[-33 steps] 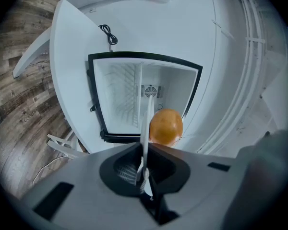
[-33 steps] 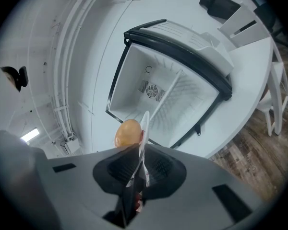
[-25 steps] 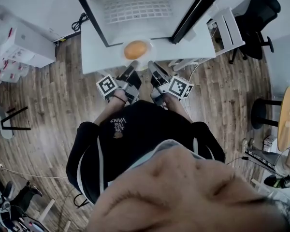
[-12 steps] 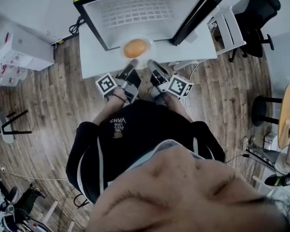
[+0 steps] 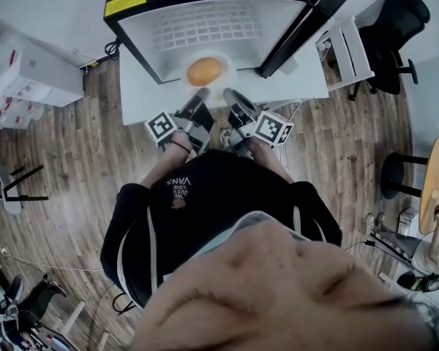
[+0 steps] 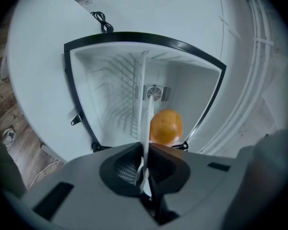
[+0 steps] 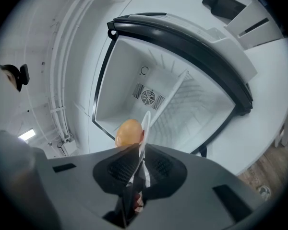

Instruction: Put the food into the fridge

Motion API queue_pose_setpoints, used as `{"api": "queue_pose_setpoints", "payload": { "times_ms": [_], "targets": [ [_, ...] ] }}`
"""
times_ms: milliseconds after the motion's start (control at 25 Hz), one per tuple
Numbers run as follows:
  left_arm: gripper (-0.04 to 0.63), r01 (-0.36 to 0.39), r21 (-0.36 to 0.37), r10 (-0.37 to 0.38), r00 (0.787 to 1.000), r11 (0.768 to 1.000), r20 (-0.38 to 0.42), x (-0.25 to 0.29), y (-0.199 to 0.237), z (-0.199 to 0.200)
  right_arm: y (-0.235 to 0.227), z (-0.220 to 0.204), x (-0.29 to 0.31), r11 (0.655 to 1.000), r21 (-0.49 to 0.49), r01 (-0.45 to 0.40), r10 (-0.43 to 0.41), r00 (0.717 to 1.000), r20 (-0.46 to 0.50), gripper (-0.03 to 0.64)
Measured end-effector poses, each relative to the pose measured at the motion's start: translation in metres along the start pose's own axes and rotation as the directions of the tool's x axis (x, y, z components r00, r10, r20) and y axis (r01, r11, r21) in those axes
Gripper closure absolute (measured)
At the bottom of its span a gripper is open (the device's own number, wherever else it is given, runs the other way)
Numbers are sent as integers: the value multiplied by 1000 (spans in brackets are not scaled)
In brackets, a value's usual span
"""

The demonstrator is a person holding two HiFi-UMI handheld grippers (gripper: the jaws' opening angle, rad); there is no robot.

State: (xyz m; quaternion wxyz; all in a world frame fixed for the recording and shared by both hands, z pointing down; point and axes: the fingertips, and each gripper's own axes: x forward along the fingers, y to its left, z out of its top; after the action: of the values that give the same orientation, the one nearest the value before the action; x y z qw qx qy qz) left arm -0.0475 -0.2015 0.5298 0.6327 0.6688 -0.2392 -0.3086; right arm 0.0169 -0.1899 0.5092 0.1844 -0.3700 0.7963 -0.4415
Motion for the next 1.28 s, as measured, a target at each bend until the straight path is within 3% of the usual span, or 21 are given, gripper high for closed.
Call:
{"api": "queue_pose_setpoints", "payload": {
  "times_ms": [1280],
  "targets": [
    [565, 9, 21, -10, 998, 1000, 61, 63, -5, 29, -17, 64, 31, 987, -152, -48, 42, 998, -37, 577]
  ]
}}
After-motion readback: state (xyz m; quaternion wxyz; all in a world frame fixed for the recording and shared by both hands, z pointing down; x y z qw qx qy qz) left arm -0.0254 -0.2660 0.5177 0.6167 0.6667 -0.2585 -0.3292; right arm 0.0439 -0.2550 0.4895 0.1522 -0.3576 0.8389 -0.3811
